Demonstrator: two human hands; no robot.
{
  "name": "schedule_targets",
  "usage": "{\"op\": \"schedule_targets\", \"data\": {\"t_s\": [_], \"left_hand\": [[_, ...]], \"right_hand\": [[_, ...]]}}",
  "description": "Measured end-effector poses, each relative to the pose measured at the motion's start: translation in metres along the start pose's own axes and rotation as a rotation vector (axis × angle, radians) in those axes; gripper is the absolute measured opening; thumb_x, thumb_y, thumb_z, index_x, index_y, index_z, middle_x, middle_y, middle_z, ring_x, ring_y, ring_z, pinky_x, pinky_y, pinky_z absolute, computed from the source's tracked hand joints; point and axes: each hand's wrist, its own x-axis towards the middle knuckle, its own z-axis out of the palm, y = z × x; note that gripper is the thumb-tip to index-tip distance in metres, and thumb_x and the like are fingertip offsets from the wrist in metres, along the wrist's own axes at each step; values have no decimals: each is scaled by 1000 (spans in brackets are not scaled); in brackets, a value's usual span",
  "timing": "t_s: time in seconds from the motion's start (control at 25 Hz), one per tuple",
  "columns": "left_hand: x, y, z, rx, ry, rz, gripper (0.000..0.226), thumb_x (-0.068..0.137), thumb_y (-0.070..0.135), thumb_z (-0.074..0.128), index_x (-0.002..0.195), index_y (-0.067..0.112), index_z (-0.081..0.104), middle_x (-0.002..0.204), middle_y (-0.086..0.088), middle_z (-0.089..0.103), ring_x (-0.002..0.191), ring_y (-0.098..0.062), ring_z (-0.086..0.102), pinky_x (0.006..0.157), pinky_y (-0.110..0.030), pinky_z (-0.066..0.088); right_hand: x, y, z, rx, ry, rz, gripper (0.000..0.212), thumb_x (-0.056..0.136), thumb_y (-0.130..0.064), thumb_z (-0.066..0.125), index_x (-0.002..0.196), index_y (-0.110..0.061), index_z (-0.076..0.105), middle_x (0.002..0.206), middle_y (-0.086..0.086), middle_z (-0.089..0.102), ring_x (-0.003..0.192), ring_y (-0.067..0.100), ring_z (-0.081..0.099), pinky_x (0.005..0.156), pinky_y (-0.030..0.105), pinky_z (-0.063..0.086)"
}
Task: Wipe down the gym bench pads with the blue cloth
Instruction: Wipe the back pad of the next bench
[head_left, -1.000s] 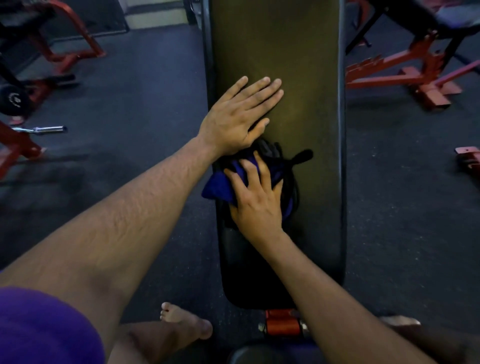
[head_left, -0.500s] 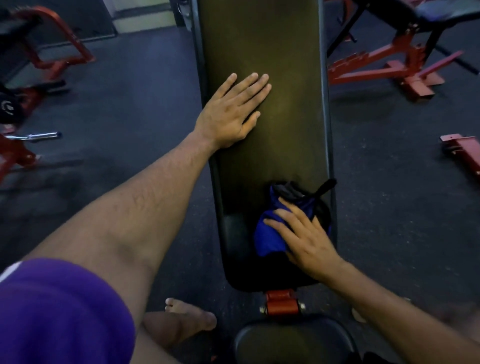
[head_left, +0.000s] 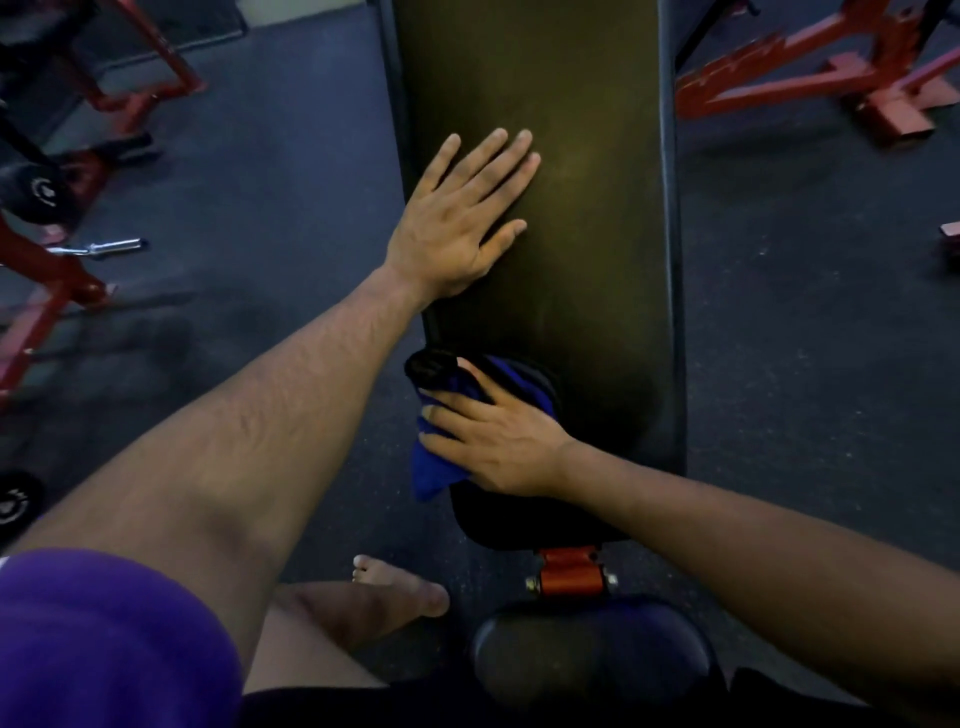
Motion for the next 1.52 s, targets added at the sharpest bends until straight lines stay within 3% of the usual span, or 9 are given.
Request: {"op": "schedule_targets", "data": {"t_s": [0.28,0.44,0.64,0.76,0.88,1.12,1.24,1.4,1.52], "left_hand": [[-3,3,4,26,27,-18,63,109,54,22,163,21,21,170,-3,21,158,-22,16,127,-51,12],[-2,3,2,25,18,-22,64,109,55,24,163,20,22,170,-3,21,158,-23,16,127,-52,13],[-3,1,3,14,-2,-11,63,109,54,25,163,21,20,171,-2,19,158,-22,14,128,-51,10],[0,-2,5,-1,17,-13,62,110,53,24,163,21,21,170,-2,21,158,-21,16,128,-51,11],[-2,1,5,-13,21,1,61,110,52,23,162,21,22,170,-2,21,158,-21,16,128,-51,11],[-9,13,-6,51,48,41,69,109,54,31,164,16,16,171,-10,15,158,-28,11,127,-53,12],[-34,34,5,20,5,316,69,109,54,34,163,13,21,170,-13,19,157,-29,17,127,-53,15],[-38,35,19,-31,0,275,66,110,51,35,162,12,24,169,-11,22,157,-26,19,127,-50,17],[-38,33,27,-45,55,286,64,110,48,36,162,13,25,169,-10,24,157,-24,20,128,-48,16]], "right_hand": [[-149,60,-4,-37,-66,83,76,75,-40,72,144,-23,46,155,7,38,144,29,33,92,43,33],[-81,27,0,-66,-28,123,58,79,-38,50,135,-24,59,146,8,51,138,28,44,97,47,29],[2,-4,-1,-6,-10,-26,51,89,-29,38,133,-18,59,143,9,54,140,31,38,121,56,-2],[-69,23,4,23,53,10,51,89,-29,40,137,-21,56,150,6,48,140,28,36,119,51,10],[-138,50,6,92,84,212,57,84,-29,54,141,-22,51,156,5,40,144,27,32,95,46,39],[-159,6,13,311,479,844,56,81,-1,68,136,-9,56,147,12,46,147,32,28,102,55,41],[-180,-21,41,217,325,622,66,82,-12,68,144,-16,46,152,11,40,147,34,29,102,55,40],[-218,-13,68,34,84,223,66,91,-24,52,154,-21,30,162,10,22,150,34,19,106,59,33],[-190,-26,69,21,170,181,46,97,-16,46,143,-21,50,160,10,31,145,29,34,98,50,36]]}}
